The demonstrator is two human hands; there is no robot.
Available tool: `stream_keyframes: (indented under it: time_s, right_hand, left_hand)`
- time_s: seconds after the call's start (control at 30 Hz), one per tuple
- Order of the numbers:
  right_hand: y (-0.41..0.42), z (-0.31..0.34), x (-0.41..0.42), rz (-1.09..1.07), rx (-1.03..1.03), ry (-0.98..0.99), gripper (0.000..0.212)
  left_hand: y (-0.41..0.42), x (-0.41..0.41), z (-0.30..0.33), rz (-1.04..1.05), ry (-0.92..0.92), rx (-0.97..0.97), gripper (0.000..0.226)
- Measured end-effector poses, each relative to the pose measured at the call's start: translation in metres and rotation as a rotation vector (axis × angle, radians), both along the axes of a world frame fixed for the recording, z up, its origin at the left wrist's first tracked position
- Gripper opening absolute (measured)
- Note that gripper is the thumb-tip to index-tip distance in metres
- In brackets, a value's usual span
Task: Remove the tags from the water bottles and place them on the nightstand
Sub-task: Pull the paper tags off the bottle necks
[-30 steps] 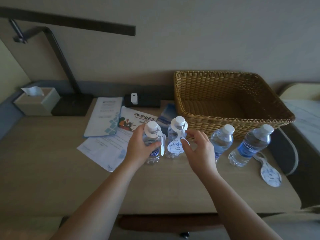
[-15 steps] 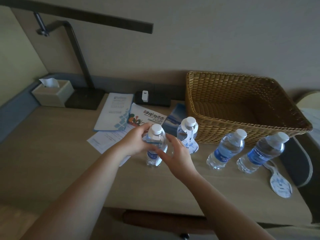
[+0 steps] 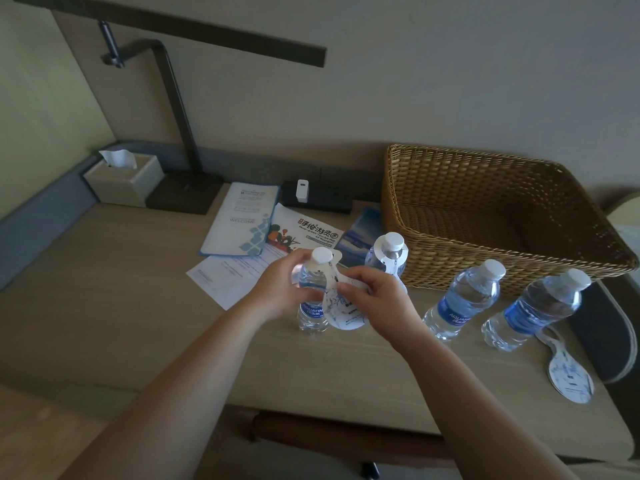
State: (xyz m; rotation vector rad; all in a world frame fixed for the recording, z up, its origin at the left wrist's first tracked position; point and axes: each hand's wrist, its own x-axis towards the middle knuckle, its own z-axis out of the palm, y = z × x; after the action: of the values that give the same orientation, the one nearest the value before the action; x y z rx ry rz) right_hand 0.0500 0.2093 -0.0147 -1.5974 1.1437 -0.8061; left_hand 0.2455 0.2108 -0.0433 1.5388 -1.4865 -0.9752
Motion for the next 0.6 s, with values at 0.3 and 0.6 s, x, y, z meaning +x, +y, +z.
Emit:
stream_keyframes:
  time_s: [0.3,0.6]
  right_hand:
    - [-0.004,0.020,0.014,-0.029,-0.017,-0.077,0.009]
    - [0.011,0.015,-0.027,-0.210,0.032,-0.148,0.011]
  left_hand:
    - [0.005,-0.005,-0.006,0.041,-0.074,-0.009,0.059]
    - [0.012,-0.017,-0.012,0.121,-0.044,-0.046,0.062]
